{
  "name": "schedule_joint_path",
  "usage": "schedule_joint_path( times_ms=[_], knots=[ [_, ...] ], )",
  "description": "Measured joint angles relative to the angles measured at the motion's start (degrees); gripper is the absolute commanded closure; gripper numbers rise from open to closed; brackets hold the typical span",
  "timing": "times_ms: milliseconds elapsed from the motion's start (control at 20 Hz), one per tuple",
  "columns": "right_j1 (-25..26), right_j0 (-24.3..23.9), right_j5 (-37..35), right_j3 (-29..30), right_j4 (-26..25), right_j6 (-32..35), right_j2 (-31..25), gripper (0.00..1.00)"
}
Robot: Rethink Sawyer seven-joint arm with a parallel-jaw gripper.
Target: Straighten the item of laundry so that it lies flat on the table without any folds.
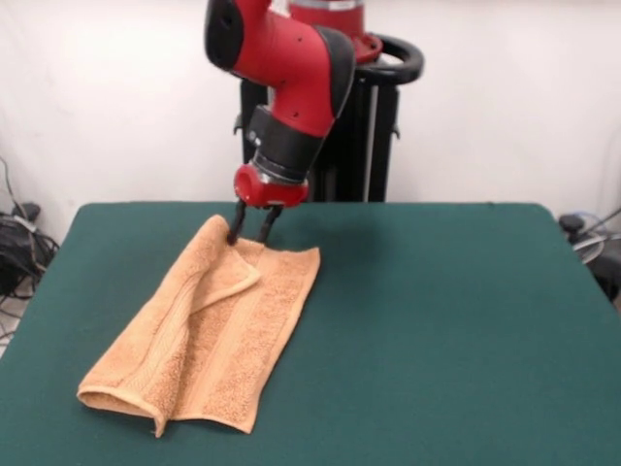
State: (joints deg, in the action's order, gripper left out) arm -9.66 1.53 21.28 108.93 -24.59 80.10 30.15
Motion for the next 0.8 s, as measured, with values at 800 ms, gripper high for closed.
schedule_joint_path(
  times_ms=[800],
  knots=[
    [-3.7, 8.2, -12.5, 3.0, 4.6, 0.0, 11.5, 0.00]
  ],
)
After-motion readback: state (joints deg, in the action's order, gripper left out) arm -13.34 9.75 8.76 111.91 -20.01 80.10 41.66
